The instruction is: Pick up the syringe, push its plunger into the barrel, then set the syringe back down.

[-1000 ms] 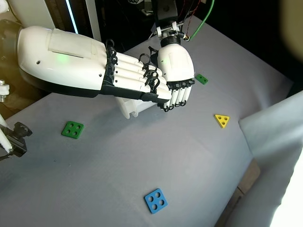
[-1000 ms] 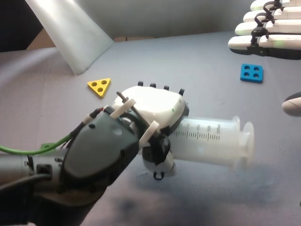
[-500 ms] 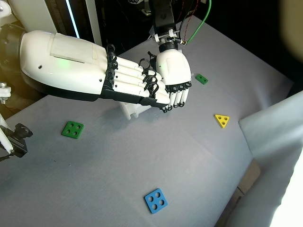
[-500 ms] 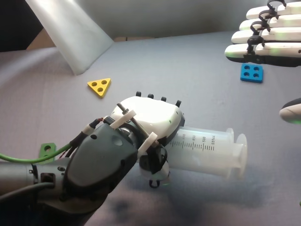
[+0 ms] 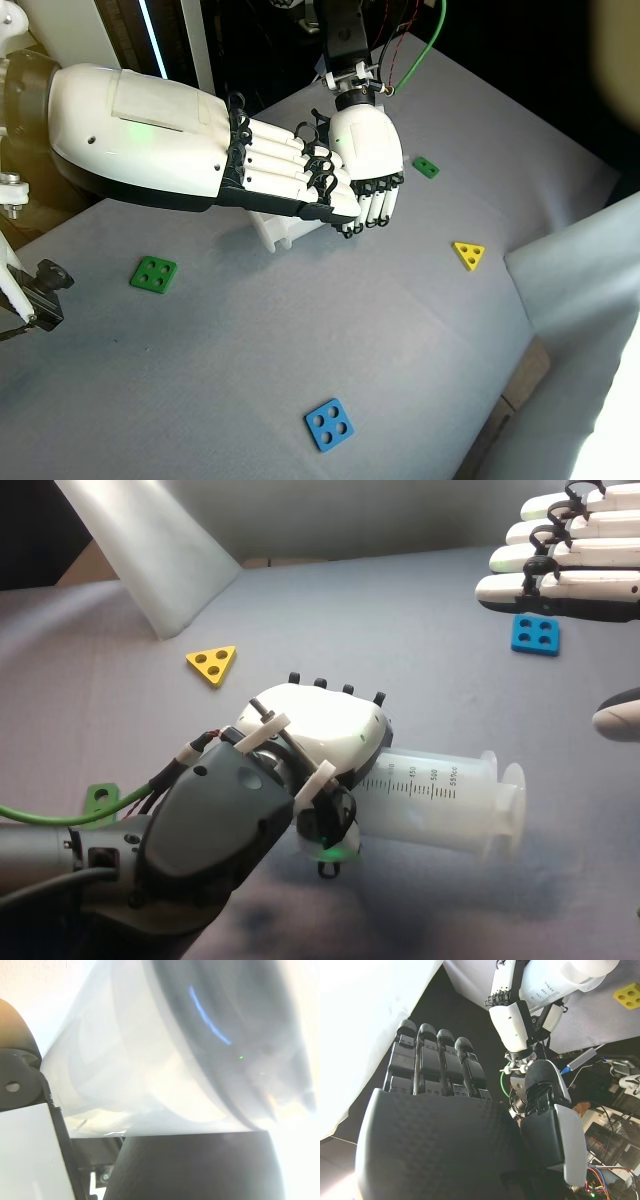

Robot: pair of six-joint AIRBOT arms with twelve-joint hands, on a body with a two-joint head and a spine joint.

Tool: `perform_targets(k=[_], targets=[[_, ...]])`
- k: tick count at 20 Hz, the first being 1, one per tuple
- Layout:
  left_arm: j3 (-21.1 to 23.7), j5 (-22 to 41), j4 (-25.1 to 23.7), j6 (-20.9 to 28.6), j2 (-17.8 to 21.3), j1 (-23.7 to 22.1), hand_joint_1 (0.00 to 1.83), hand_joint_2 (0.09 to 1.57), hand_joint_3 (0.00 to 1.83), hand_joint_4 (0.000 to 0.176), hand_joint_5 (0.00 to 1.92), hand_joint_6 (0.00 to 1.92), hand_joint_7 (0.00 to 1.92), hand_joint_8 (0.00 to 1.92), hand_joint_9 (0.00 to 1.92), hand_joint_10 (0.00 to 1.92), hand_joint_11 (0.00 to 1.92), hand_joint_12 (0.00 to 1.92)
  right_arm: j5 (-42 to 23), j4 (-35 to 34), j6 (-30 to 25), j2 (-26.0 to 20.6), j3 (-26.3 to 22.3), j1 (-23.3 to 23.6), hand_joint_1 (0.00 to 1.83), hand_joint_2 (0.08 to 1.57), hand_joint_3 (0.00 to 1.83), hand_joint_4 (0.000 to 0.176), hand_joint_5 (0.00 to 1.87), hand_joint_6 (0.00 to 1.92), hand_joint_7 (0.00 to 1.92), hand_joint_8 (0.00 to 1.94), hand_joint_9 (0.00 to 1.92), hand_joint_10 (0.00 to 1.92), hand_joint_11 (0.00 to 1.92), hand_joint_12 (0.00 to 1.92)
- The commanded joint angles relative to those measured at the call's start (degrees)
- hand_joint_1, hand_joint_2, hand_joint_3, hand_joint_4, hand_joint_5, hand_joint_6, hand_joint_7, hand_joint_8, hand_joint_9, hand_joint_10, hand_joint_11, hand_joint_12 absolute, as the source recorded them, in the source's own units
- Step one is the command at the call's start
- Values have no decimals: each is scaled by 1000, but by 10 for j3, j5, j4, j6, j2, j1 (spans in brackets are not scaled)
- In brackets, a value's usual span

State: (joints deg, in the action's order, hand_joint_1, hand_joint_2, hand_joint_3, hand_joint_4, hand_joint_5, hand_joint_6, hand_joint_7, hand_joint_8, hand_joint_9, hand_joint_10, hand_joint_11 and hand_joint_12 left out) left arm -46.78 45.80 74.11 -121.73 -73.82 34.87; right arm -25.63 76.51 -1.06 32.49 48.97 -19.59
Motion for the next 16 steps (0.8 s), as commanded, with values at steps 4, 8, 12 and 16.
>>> perform_targets(k=[4,8,12,16], targets=[[-1,26,-43,-2,-4,-3,806,1120,0,0,492,2,603,1,637,4,304,691,-19,-28,10,1,1,4,0,1289,0,0,0,0,0,0,0,0,0,0],[0,26,-43,-2,-5,1,428,1055,0,0,178,0,276,0,303,0,3,712,-19,-28,12,1,1,4,0,1286,0,0,0,0,0,0,0,0,0,0],[0,26,-43,-2,-4,3,235,921,0,0,24,1,79,4,96,5,0,342,-19,-28,13,1,1,4,0,1281,0,0,0,0,0,0,0,0,0,0],[4,16,-44,2,9,2,95,857,0,0,0,0,3,0,5,0,0,174,-19,-28,14,1,1,4,0,1273,0,0,0,0,0,0,0,0,0,0]])
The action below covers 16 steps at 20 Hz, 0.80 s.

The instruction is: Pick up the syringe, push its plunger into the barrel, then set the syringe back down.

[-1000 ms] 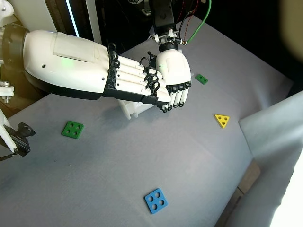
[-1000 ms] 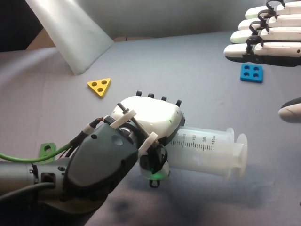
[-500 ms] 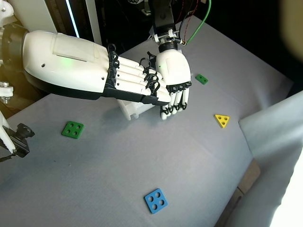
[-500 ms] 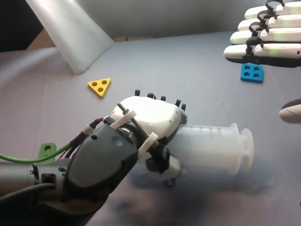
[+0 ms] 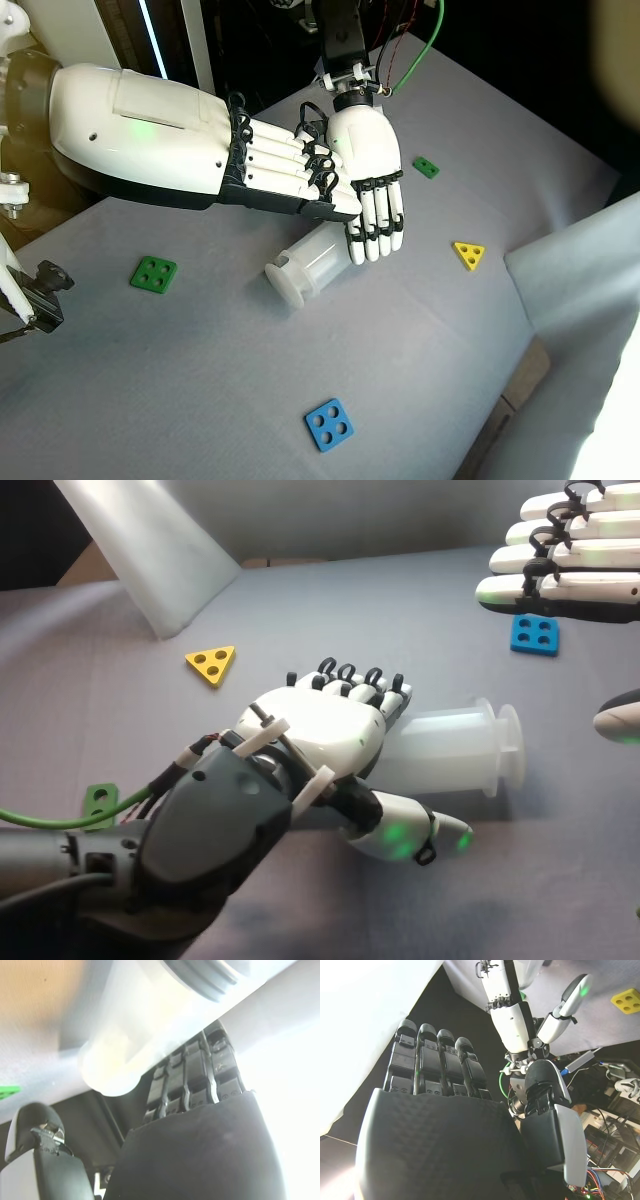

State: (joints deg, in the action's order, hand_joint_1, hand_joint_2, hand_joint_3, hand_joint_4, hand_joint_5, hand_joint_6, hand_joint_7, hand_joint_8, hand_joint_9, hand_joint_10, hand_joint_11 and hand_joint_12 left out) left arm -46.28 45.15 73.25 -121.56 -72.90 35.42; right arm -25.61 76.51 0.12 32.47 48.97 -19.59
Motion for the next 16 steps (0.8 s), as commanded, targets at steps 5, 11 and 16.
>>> perform_targets(k=[5,11,16], targets=[[10,-20,-67,14,42,-13,6,774,0,0,0,0,0,0,0,0,0,0,-19,-28,5,1,1,4,0,1264,0,0,0,0,0,0,0,0,0,0],[15,-162,-236,132,131,-48,0,788,0,0,0,0,0,0,0,0,0,0,-19,-30,3,2,-1,3,0,1235,0,0,0,0,0,0,0,0,0,0],[16,-271,-548,391,191,-94,0,1139,37,0,355,19,436,24,419,51,214,470,-16,-30,-5,2,-11,2,0,1310,4,0,186,27,212,15,155,30,57,50]])
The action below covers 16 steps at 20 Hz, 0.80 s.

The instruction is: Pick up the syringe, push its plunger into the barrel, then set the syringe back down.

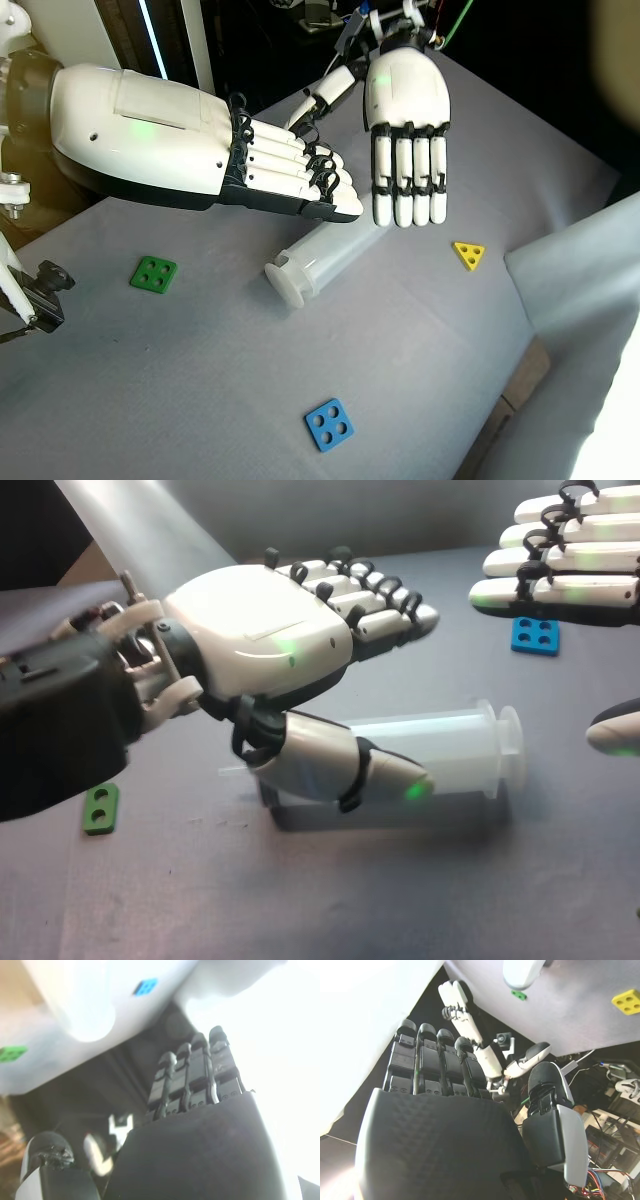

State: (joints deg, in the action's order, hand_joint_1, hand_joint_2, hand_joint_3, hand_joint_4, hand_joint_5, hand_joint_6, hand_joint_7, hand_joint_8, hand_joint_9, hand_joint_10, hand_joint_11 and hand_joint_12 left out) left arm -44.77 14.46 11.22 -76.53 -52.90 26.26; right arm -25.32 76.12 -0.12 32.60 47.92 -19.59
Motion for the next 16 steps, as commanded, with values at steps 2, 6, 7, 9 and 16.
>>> perform_targets(k=[2,6,7,9,16], targets=[[5,29,-167,138,17,-16,0,1417,0,0,547,440,556,785,523,939,287,1427,-22,-26,-2,1,-3,2,0,1409,0,0,521,89,571,132,485,81,1,856],[8,120,-595,525,62,-48,552,1531,0,49,356,1896,375,1871,428,1916,532,1919,-70,-26,0,2,0,3,0,1506,1,0,400,1349,448,1545,335,1620,7,1867],[5,143,-636,571,66,-51,586,1529,0,48,364,1916,382,1911,458,1920,569,1921,-70,-26,0,2,0,3,0,1521,2,0,400,1535,449,1715,337,1791,53,1910],[-9,185,-714,651,71,-56,636,1524,0,18,382,1921,458,1921,547,1921,708,1921,-67,-26,0,1,0,3,106,1544,3,0,437,1883,519,1932,533,1916,444,1921],[-29,236,-767,686,83,-91,453,1571,46,0,785,1921,856,1921,836,1921,922,1921,-64,-26,1,1,0,3,421,1529,6,0,818,1921,835,1941,787,1921,855,1921]])
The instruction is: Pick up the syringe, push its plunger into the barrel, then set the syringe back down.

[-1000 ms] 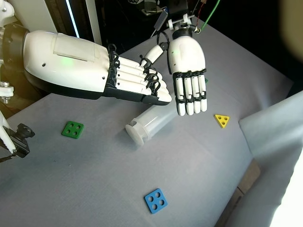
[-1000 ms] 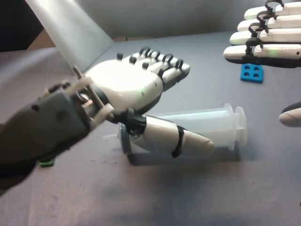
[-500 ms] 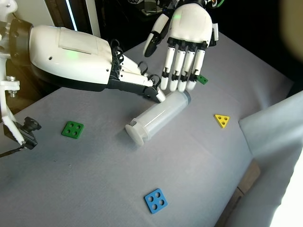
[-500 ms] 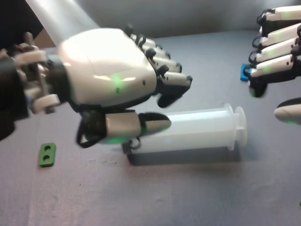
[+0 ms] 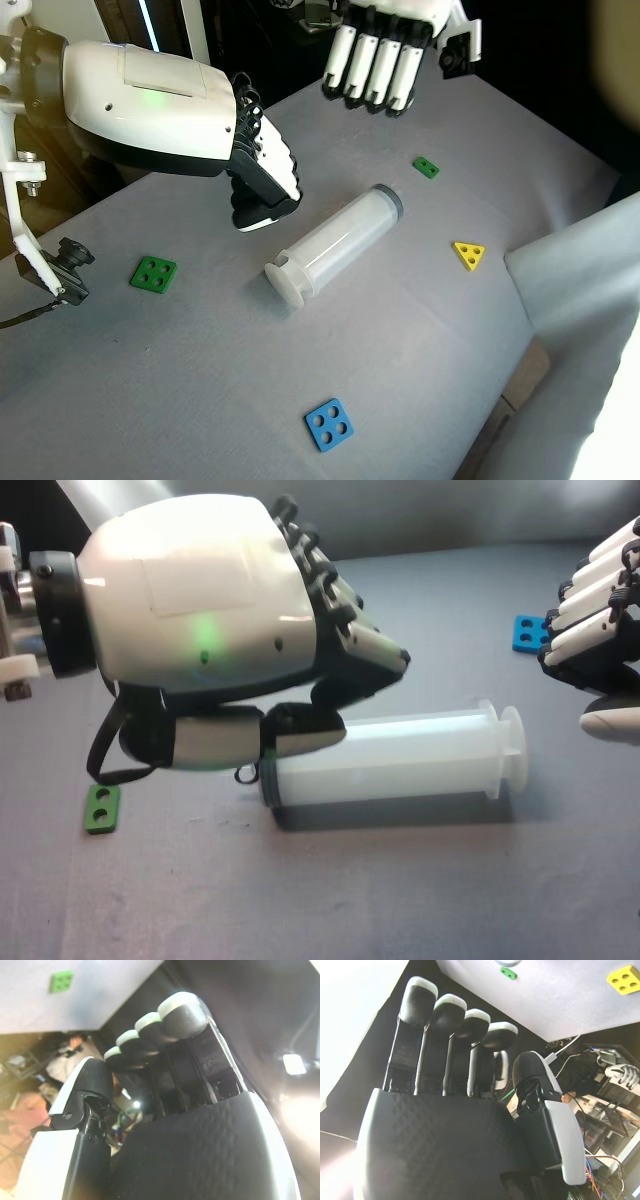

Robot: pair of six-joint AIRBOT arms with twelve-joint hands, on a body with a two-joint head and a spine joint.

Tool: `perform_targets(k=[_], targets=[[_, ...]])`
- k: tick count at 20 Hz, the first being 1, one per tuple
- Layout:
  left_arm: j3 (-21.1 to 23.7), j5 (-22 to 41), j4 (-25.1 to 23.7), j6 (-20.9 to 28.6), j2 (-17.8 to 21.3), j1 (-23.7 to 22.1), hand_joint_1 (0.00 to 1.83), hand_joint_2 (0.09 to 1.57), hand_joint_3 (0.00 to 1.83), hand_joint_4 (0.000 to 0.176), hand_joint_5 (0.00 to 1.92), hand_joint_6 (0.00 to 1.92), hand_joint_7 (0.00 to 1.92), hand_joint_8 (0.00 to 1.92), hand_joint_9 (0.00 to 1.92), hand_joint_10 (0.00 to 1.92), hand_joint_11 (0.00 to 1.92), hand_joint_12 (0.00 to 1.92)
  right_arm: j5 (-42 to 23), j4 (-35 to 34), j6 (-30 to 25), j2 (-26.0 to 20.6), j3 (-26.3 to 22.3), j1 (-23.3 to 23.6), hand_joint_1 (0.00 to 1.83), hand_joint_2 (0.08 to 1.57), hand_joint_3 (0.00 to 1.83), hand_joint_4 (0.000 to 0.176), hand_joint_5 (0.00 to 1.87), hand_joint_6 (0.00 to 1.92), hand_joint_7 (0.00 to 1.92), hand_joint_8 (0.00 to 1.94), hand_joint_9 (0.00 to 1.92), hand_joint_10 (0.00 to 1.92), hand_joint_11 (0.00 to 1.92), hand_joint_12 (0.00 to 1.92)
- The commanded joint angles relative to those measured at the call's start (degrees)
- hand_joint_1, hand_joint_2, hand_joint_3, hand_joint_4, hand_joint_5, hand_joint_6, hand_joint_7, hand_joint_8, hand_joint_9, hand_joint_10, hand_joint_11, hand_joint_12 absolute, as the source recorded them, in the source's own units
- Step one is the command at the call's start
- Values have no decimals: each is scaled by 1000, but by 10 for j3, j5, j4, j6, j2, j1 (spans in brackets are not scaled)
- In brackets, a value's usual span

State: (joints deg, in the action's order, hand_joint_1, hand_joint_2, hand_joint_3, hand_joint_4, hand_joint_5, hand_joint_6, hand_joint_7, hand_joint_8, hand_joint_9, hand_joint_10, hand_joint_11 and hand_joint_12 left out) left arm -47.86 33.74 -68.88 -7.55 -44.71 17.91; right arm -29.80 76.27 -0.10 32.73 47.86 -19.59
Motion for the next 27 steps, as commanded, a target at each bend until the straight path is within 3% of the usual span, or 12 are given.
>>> perform_targets(k=[1,5,8,11,14,27], targets=[[-2,59,29,0,1,-10,441,1571,43,0,787,1921,860,1921,827,1921,902,1921,-19,-28,1,0,0,3,490,1506,0,0,847,1921,877,1941,823,1921,876,1921],[-8,76,-1,29,4,-16,446,1571,30,0,819,1921,901,1921,851,1921,894,1921,-19,-28,1,0,0,3,489,1537,1,0,913,1921,949,1941,903,1921,904,1921],[-17,79,14,43,1,-15,438,1571,17,0,784,1921,882,1921,849,1921,884,1921,-18,-28,1,0,0,3,481,1553,3,0,946,1921,984,1941,940,1921,957,1921],[-10,47,34,27,-2,-13,420,1571,27,0,771,1921,878,1921,864,1921,917,1921,-18,-28,1,0,0,3,459,1564,4,0,929,1921,977,1941,947,1921,974,1921],[3,50,35,-22,0,-11,408,1571,25,0,752,1921,850,1921,832,1921,889,1921,-18,-28,2,0,0,3,450,1565,3,0,916,1921,976,1941,944,1921,973,1921],[36,45,80,-15,3,8,320,1571,67,0,685,1921,785,1921,784,1921,879,1921,-18,-28,3,0,0,3,404,1571,19,0,865,1921,921,1941,899,1921,949,1921]])
